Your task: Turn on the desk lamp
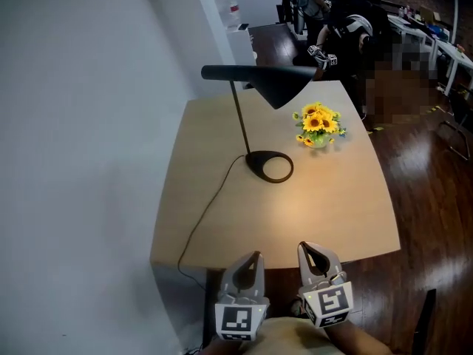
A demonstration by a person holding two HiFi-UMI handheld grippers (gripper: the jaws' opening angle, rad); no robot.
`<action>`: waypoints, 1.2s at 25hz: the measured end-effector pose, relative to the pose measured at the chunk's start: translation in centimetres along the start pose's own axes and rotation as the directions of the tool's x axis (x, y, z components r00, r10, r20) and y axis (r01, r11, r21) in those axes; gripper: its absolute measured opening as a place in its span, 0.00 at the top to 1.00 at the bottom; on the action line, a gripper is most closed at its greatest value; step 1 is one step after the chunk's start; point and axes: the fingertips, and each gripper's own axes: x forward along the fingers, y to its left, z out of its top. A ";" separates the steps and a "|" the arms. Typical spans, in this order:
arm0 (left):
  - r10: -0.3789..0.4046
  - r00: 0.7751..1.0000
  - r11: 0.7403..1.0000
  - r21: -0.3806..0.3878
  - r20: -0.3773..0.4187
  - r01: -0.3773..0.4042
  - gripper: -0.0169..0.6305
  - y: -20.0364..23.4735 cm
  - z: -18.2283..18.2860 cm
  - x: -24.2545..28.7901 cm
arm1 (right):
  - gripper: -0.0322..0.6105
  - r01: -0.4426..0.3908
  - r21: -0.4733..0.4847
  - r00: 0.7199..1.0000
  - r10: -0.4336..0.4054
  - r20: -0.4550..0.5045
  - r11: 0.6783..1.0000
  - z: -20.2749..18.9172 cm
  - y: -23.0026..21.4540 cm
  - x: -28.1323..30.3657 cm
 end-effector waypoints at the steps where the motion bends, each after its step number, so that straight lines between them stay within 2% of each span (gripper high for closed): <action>1: 0.007 1.000 1.000 -0.001 -0.005 -0.007 0.98 0.0 -0.1 -0.4 | 0.95 -0.004 0.002 1.000 0.004 -0.003 1.000 -0.2 0.1 -0.3; 6: 0.020 1.000 1.000 -0.010 -0.018 -0.020 0.98 0.1 -0.5 -1.8 | 0.95 -0.007 -0.008 1.000 0.007 0.000 1.000 -0.1 0.9 -1.5; 12: -0.018 1.000 1.000 0.004 -0.008 0.018 0.98 1.2 -0.6 -2.8 | 0.95 0.045 -0.005 0.999 -0.045 -0.002 0.999 0.1 1.4 -1.6; 19: -0.054 0.998 0.999 -0.001 -0.017 0.054 0.98 3.1 -1.6 -5.0 | 0.95 0.067 -0.013 0.998 -0.068 -0.007 0.998 0.0 4.8 -2.2; 22: -0.078 0.997 0.997 0.008 0.004 0.078 0.98 3.5 -1.4 -5.4 | 0.95 0.087 -0.007 0.996 -0.087 -0.015 0.996 -0.4 5.5 -2.5; 30: -0.098 0.995 0.995 -0.004 -0.004 0.098 0.98 4.0 -2.3 -6.4 | 0.96 0.083 -0.010 0.996 -0.084 -0.033 0.996 -0.9 7.2 -3.1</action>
